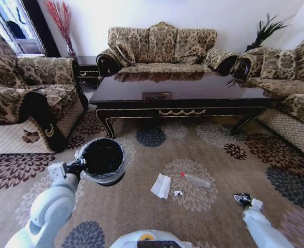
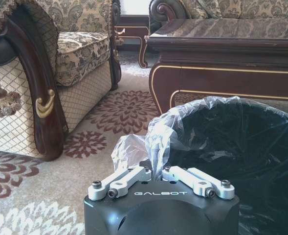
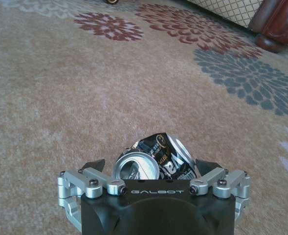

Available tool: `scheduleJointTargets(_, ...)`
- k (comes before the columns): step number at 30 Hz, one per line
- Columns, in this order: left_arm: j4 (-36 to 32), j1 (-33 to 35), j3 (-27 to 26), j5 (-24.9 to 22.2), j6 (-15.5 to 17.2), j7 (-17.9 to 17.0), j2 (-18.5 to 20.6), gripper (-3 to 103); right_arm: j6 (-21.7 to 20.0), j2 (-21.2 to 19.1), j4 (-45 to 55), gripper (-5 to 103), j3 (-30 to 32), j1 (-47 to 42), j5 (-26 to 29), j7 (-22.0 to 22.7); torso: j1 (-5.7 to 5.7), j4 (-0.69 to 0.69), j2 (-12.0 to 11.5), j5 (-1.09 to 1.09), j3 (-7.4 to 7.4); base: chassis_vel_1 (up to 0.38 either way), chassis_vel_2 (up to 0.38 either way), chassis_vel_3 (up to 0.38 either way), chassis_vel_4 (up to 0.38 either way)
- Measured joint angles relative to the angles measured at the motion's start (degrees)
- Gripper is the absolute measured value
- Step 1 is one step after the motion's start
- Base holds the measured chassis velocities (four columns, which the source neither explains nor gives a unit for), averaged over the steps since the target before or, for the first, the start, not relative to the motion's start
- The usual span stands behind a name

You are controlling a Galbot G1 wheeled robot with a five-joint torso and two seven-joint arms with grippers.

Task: Move to the front of the table and pick up the trash from the floor, then place it into the trash bin.

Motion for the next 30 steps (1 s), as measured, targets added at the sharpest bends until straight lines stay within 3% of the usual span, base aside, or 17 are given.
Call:
scheduleJointTargets(4, -0.04, 0.10, -0.21, 0.00, 0.00, -0.02, 0.33, 4, 0.40, 0.24, -1.80, 96, 0.11, 0.97, -0.71, -0.58, 0.00, -0.01, 0.00, 0.00, 0.00, 0.000, 0.000, 0.000, 0.000)
scheduleJointTargets(6, -0.04, 0.09, -0.28, 0.00, 0.00, -0.05, 0.42, 4, 0.72, 0.27, -2.24, 86, 0.17, 1.20, -1.06, -0.85, 0.00, 0.00, 0.00, -0.02, 0.00, 0.000, 0.000, 0.000, 0.000)
scheduleJointTargets(13, 0.27, -0.24, -0.19, 0.00, 0.00, -0.06, 0.45, 4, 0.95, 0.16, -0.69, 71, 0.12, 0.52, -1.22, -0.84, 0.00, -0.01, 0.00, -0.05, 0.00, 0.000, 0.000, 0.000, 0.000)
scheduleJointTargets(16, 0.45, -0.56, -0.03, -0.01, 0.00, -0.06, 0.45, 4, 0.95, -0.08, 1.73, 59, -0.04, -0.91, -1.03, -0.68, 0.00, -0.04, 0.00, -0.05, 0.00, 0.000, 0.000, 0.000, 0.000)
scheduleJointTargets(19, 0.60, -0.73, 0.04, -0.02, -0.01, -0.06, 0.45, 4, 1.06, -0.20, 3.18, 59, -0.09, -1.79, -1.01, -0.66, 0.00, -0.05, 0.00, -0.03, 0.00, 0.000, 0.000, 0.000, 0.000)
scheduleJointTargets(22, 0.78, -0.97, 0.20, -0.02, -0.03, -0.05, 0.39, 4, 2.26, -0.36, 5.85, 41, 0.00, -3.96, -2.19, -1.17, 0.00, 0.00, 0.00, 0.05, 0.00, 0.000, 0.000, 0.000, 0.000)
scheduleJointTargets(28, 0.84, -1.08, 0.33, -0.03, -0.04, 0.00, 0.32, 4, 3.36, -0.48, 7.75, 25, 0.88, -6.25, -3.50, -2.32, 0.00, 0.01, 0.00, 0.10, 0.00, 0.000, 0.000, 0.000, 0.000)
scheduleJointTargets(30, 0.96, -1.20, 0.34, -0.02, -0.06, -0.02, 0.32, 4, 3.74, -0.90, 10.45, 14, 1.59, -8.07, -3.44, -2.56, 0.00, 0.00, 0.00, 0.04, 0.00, 0.000, 0.000, 0.000, 0.000)
